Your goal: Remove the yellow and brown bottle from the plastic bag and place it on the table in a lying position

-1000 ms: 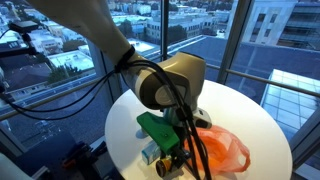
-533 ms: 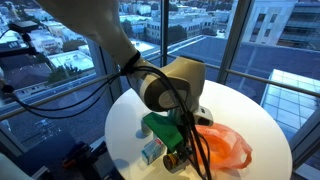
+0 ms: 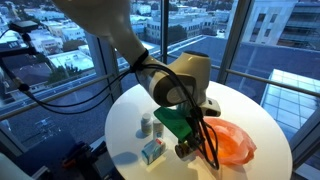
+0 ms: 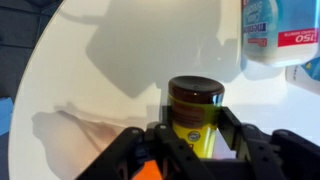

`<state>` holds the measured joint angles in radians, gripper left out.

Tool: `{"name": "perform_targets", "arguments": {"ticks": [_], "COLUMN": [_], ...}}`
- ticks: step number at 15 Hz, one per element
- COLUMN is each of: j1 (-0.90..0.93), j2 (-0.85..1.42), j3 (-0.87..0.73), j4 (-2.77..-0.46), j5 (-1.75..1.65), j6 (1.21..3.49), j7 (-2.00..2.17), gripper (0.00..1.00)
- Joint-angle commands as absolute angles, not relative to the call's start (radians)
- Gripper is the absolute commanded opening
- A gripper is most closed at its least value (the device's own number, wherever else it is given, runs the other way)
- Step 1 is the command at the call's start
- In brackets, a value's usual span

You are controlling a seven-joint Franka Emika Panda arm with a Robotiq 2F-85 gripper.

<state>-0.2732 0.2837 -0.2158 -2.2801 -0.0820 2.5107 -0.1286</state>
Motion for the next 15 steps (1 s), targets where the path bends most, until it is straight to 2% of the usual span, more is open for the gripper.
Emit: {"name": "perform_targets", "arguments": {"ticks": [1,15], "j1": [-0.273,-0.276], "j2": [0.320,0.333], "j3": [-0.214,-0.227], "j4": [-2.231,-2.259], "j5": [-0.058,-0.070], "j6": [2.529,2.543], "j7": [-0.125,-0.119], "gripper": [0.25,0.25]}}
